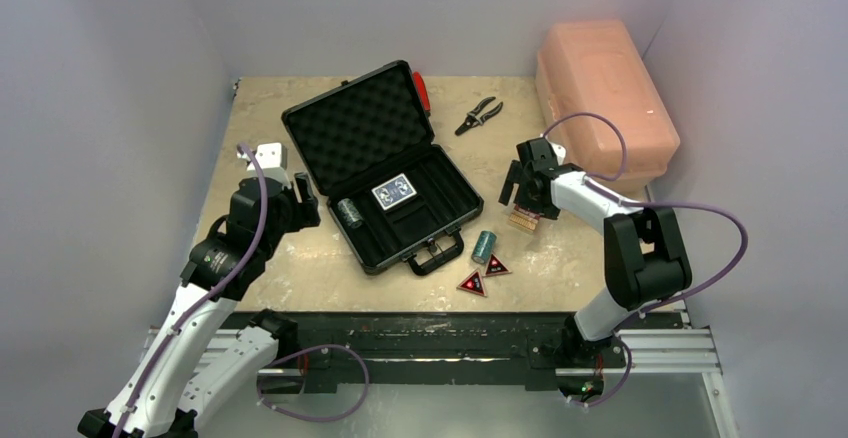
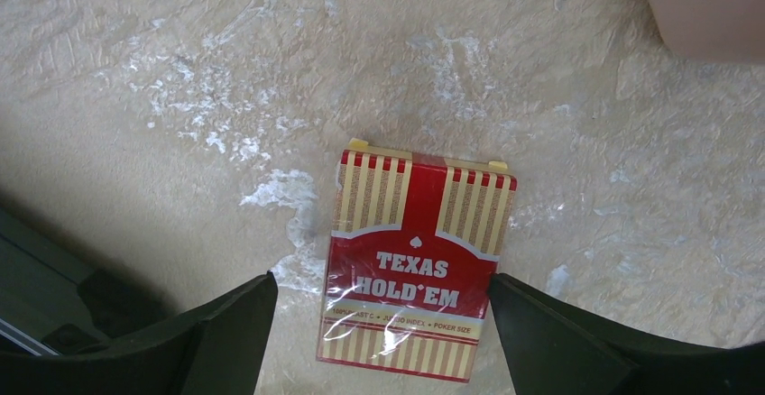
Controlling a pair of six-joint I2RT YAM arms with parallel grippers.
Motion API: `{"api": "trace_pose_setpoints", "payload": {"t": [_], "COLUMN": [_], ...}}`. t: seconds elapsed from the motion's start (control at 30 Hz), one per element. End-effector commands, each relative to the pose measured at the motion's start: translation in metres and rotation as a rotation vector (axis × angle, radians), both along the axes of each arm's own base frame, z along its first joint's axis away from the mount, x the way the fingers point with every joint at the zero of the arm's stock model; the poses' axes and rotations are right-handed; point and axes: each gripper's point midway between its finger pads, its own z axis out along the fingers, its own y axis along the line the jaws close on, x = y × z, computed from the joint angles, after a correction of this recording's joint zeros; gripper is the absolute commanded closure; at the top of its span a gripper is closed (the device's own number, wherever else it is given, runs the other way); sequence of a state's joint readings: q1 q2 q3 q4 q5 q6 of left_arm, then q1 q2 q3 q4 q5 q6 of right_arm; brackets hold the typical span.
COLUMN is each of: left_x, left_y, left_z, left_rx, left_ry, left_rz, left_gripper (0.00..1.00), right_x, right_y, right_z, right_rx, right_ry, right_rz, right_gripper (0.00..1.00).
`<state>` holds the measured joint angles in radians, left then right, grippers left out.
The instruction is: Pack up texas hold em set
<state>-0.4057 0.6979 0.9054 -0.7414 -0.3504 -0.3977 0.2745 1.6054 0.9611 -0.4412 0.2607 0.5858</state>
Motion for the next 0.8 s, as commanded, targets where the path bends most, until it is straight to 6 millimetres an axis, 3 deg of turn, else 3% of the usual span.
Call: {"api": "trace_pose_setpoints", "payload": {"t": [0.0,0.5,0.77], "left_x": [0.003,0.004,0.005], "left_y": [0.001,0.02,0.012], "left_z": [0.014,0.012,0.012], "left_rx": [-0.004,0.018,0.006], "left_ry": [-0.046,-0.051,-0.04], "left_rz": [0.001,0.119,0.075], "left_gripper": [0.35,0.35,0.35], "right_x": [-0.004,-0.014,-0.008], "right_y": [-0.009,-0.022,-0.017], "right_z": [-0.001,0.003,-0.003], "right_rx": [-0.042,-0.088,-0.068], "right_ry": [0.008,0.003,-0.003], "right_rz": [-0.019,-0.05,-0.044], "right_gripper": [0.08,0.07,0.07]}}
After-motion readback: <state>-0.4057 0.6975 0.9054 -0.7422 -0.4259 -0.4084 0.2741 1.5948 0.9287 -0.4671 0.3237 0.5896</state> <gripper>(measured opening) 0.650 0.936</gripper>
